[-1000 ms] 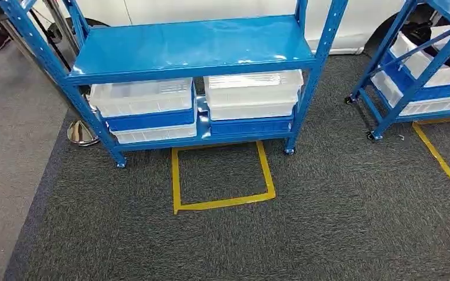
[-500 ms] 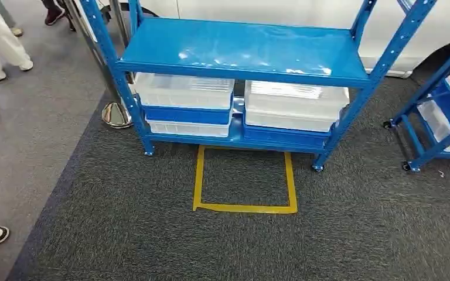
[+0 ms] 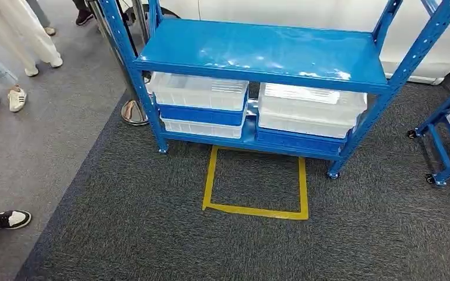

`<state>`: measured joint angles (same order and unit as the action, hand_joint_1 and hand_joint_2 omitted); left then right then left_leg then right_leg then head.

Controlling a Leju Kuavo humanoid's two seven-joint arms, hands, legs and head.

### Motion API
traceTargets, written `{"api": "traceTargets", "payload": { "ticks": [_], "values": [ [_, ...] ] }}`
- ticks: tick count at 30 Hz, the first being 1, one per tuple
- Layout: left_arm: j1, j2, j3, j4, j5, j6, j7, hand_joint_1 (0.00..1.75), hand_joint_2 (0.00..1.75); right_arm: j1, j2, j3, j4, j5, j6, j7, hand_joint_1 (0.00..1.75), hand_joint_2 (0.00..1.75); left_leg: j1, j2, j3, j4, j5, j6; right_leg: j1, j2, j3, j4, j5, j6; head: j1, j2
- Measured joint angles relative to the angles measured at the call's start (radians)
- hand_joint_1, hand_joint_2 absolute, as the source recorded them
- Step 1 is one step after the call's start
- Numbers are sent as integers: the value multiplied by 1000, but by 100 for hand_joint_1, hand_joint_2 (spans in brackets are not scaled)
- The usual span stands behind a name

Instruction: Take the parts from the cabinet and place them on the table.

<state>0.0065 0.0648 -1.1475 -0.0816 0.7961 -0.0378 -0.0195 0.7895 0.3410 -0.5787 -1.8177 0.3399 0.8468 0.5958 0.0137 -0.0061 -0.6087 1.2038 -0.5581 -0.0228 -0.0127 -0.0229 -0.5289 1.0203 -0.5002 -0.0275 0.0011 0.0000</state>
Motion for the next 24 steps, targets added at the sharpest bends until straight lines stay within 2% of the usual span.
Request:
{"api": "traceTargets", "payload": {
  "ticks": [1,2,3,4,5,6,7,8,9,13,17,20,24],
  "values": [
    [2,2,0,0,0,0,2,0,0,1,0,0,-2,0,0,1,0,0,0,3,53,-101,45,4,0,-2,3,2,-2,3,0,0],
    [2,4,0,0,0,0,2,0,0,3,0,0,-5,0,-3,3,0,0,-1,13,93,-181,61,11,1,-5,3,4,-5,7,0,0],
    [1,5,0,0,0,0,3,0,0,4,0,0,-8,0,-10,9,0,0,-7,15,92,-191,57,19,8,-6,3,9,-10,15,0,0],
    [1,5,0,0,0,0,2,0,0,6,0,0,-12,-3,-13,12,0,0,-7,10,89,-192,60,24,7,-6,3,8,-9,19,2,0],
    [2,5,0,-3,-2,-3,-3,0,0,8,0,0,-18,-4,-14,17,0,0,-2,9,90,-196,63,20,13,-7,3,11,-20,5,2,0],
    [3,5,0,-5,-3,-7,-10,0,0,10,0,0,-23,-5,-16,19,0,0,-5,8,90,-196,64,20,11,-7,3,11,-14,-10,2,0],
    [4,5,0,-5,-3,-8,-11,0,0,11,0,0,-25,-7,-16,21,0,175,-8,8,90,-196,63,22,9,-4,3,10,-9,-1,2,0],
    [3,5,0,-5,-2,-9,-12,0,0,13,0,0,-27,-8,-18,22,0,175,-9,9,90,-196,63,26,8,-4,4,7,-8,4,2,0],
    [3,5,1,-6,-2,-9,-12,0,175,16,0,0,-30,-9,-19,23,0,175,-10,10,90,-196,63,28,8,-3,5,4,-6,6,2,0],
    [3,6,2,-8,-9,-12,-11,0,175,22,0,0,-39,-10,-19,31,0,175,-10,10,90,-196,62,33,8,-1,7,-2,-4,12,2,0],
    [5,5,27,-17,-22,-8,28,0,175,13,0,10,-20,-16,-80,77,0,175,-11,10,90,-195,61,35,7,-1,8,-3,-3,15,2,0],
    [8,5,73,-30,-55,-3,31,0,175,-11,-1,27,26,-30,-121,60,0,175,-11,10,90,-195,61,35,6,-1,9,-4,-4,27,2,0],
    [13,4,138,-49,-106,-3,31,0,175,-50,-10,59,104,-52,-172,18,0,175,-11,10,90,-195,61,35,6,-1,9,-4,-4,29,2,0]
  ]
}}
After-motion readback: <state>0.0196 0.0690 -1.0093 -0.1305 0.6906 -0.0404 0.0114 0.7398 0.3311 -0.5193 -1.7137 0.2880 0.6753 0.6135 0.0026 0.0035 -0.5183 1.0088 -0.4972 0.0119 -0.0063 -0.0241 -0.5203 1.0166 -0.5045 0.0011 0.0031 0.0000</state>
